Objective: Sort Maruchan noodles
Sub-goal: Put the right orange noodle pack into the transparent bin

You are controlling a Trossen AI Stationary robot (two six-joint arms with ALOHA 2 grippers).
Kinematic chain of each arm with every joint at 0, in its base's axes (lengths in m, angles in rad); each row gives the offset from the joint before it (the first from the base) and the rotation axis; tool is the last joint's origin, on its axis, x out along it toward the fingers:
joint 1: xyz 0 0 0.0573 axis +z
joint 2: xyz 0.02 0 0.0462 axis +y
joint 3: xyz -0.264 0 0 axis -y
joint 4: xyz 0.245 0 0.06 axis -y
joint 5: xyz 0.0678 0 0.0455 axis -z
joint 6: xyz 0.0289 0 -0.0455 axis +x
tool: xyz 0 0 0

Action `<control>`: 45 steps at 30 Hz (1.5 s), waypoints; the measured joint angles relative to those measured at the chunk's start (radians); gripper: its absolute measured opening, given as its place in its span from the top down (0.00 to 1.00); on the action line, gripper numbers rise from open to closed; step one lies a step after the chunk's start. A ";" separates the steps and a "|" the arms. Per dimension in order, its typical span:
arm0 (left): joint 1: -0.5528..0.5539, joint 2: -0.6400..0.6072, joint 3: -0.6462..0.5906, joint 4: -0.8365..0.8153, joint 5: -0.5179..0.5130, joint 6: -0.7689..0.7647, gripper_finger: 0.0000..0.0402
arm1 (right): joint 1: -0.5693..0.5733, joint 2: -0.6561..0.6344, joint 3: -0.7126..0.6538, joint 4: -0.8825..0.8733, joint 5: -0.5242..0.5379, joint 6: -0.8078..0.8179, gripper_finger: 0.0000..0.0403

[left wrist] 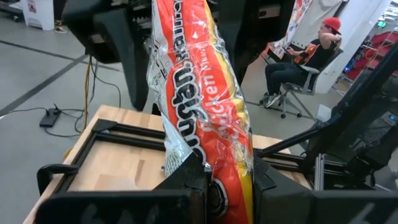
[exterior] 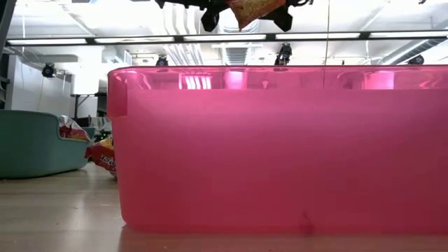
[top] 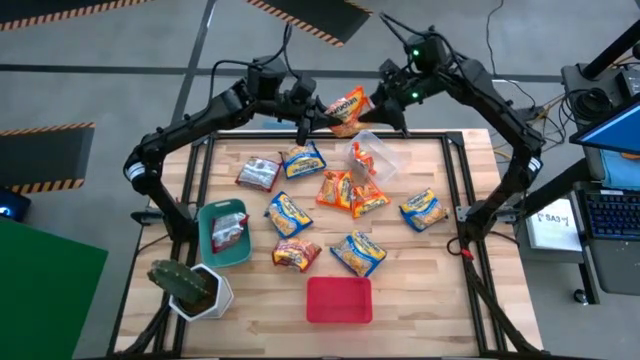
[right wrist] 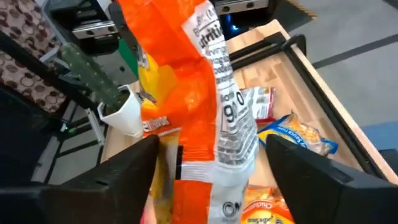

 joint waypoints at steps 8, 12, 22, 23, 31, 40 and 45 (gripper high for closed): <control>0.000 0.000 0.000 -0.001 -0.002 -0.006 0.92 | 0.000 0.001 0.006 0.001 -0.024 -0.003 0.71; 0.002 0.000 0.000 0.000 -0.020 -0.007 0.89 | 0.000 0.001 0.006 0.000 -0.026 0.011 0.90; 0.041 -0.011 0.000 -0.010 -0.034 0.010 0.69 | -0.042 -0.001 0.005 -0.064 -0.026 0.109 0.93; 0.053 -0.015 0.000 -0.023 -0.035 0.015 0.66 | -0.055 -0.001 0.005 -0.087 -0.023 0.119 0.93; 0.174 -0.076 0.000 -0.122 -0.068 0.075 0.49 | -0.121 0.083 0.005 -0.379 0.242 0.053 0.93; 0.214 -0.082 0.000 -0.149 -0.072 0.068 0.48 | -0.142 0.286 0.004 -0.488 0.485 0.020 0.93; 0.214 -0.082 0.000 -0.175 -0.077 0.074 0.48 | -0.152 0.338 0.004 -0.451 0.517 0.079 0.93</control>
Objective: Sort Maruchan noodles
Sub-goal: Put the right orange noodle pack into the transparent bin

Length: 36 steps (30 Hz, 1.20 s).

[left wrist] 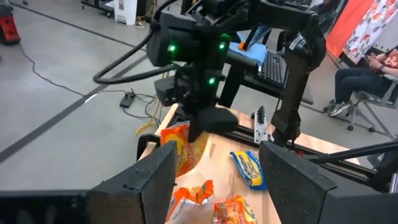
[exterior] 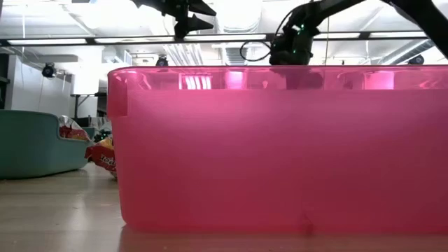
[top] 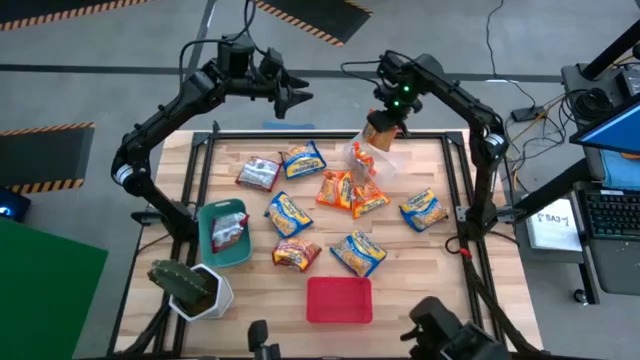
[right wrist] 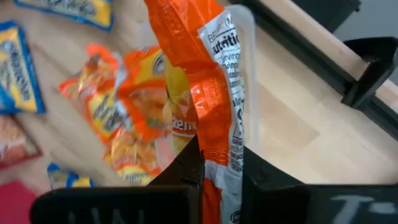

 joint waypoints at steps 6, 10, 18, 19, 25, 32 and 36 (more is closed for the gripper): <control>0.003 0.000 0.000 -0.004 -0.003 0.018 0.48 | -0.001 0.030 -0.028 0.062 0.044 0.037 0.93; 0.005 0.000 0.000 -0.003 -0.003 0.032 0.48 | -0.001 0.050 -0.049 0.077 0.043 0.036 0.93; 0.006 0.003 0.000 -0.002 -0.005 0.033 0.48 | -0.001 0.071 -0.138 0.200 0.044 0.054 0.93; 0.006 0.003 0.000 -0.002 -0.005 0.032 0.48 | -0.001 0.071 -0.151 0.210 0.044 0.057 0.93; 0.006 0.003 0.000 -0.001 -0.005 0.033 0.48 | -0.001 0.071 -0.224 0.267 0.045 0.070 0.92; 0.006 0.003 0.000 0.000 -0.005 0.032 0.48 | -0.001 0.071 -0.252 0.289 0.094 0.081 0.78; 0.006 0.003 0.000 0.000 -0.005 0.032 0.48 | -0.006 0.071 -0.251 0.285 0.096 0.090 0.68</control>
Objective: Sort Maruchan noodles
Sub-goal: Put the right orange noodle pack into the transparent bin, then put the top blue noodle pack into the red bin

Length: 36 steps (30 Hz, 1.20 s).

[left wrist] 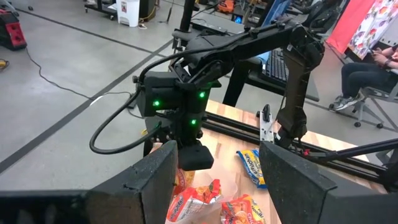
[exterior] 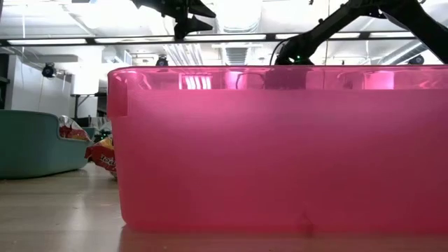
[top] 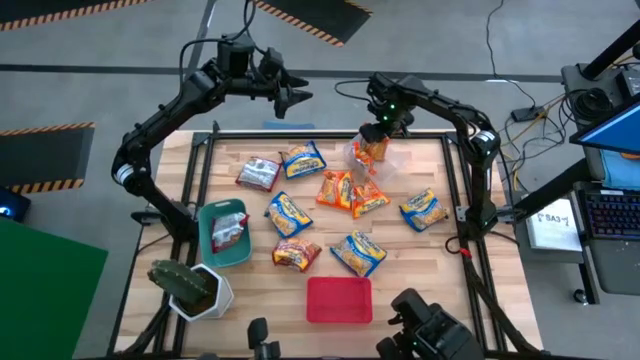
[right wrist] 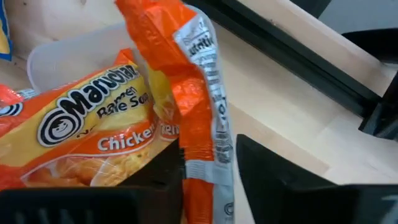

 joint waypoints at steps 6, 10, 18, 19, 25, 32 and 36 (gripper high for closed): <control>0.000 0.000 0.000 0.000 0.000 -0.003 0.48 | -0.033 -0.002 0.000 -0.047 -0.002 0.000 0.57; 0.000 0.000 0.000 -0.003 0.000 -0.003 0.48 | -0.054 -0.016 0.000 -0.115 -0.006 -0.001 0.53; 0.000 0.000 0.000 -0.015 0.000 -0.004 0.48 | -0.062 -0.096 0.001 -0.148 -0.012 0.000 0.51; 0.000 0.000 0.000 -0.028 0.000 -0.004 0.48 | -0.062 -0.111 0.001 -0.150 -0.022 0.004 0.51; 0.000 0.019 0.000 -0.157 0.001 0.017 0.48 | -0.063 -0.233 0.001 -0.169 -0.092 0.037 0.51; -0.013 0.114 -0.012 -0.322 -0.038 0.065 0.50 | -0.062 -0.405 0.002 -0.157 -0.091 0.099 0.51; -0.025 0.181 -0.013 -0.376 -0.096 0.076 0.52 | -0.056 -0.485 0.002 -0.127 -0.089 0.138 0.51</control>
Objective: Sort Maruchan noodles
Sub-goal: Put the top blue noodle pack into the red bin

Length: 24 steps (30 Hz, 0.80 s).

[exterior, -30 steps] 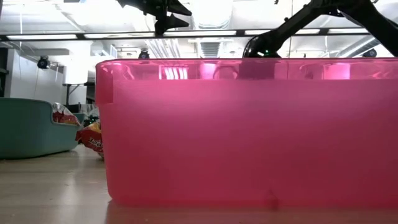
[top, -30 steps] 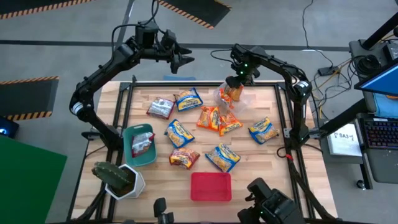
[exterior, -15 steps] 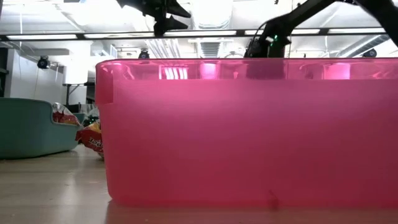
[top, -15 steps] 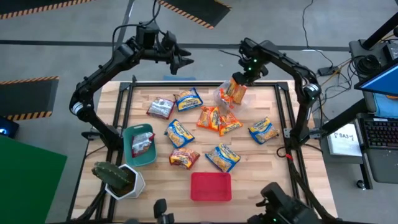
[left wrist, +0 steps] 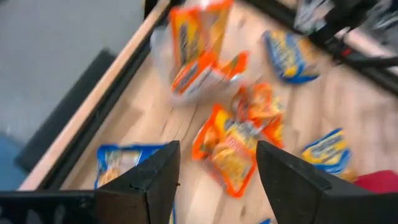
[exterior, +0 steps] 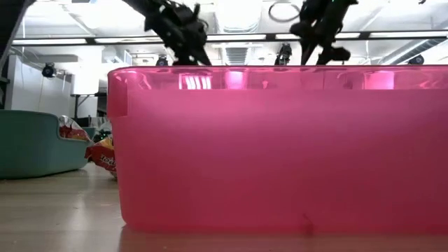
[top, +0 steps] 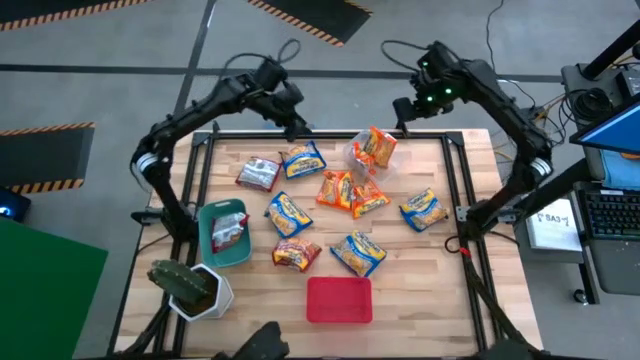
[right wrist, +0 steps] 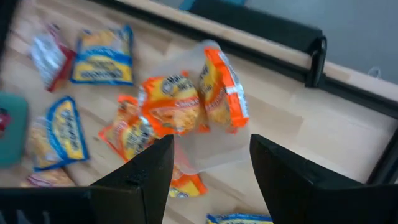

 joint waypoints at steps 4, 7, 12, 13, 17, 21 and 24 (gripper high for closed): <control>0.000 0.074 0.000 -0.025 -0.034 -0.029 0.53 | 0.007 -0.062 0.000 0.003 0.000 0.023 0.51; 0.002 0.137 0.000 -0.047 -0.111 -0.072 0.53 | 0.012 -0.097 0.000 0.009 0.001 0.030 0.51; 0.008 0.238 -0.001 -0.071 -0.162 -0.130 0.51 | 0.023 -0.130 0.000 0.009 0.001 0.046 0.51; 0.008 0.253 -0.001 -0.071 -0.162 -0.129 0.50 | 0.023 -0.133 0.000 0.009 0.001 0.046 0.51; 0.007 0.314 -0.001 -0.064 -0.205 -0.093 0.46 | 0.024 -0.137 0.000 0.009 0.001 0.046 0.51; 0.015 0.352 -0.001 -0.048 -0.230 -0.052 0.44 | 0.029 -0.137 0.000 0.008 0.001 0.045 0.51; 0.020 0.376 -0.001 -0.042 -0.277 -0.047 0.44 | 0.036 -0.137 0.000 0.008 0.001 0.045 0.51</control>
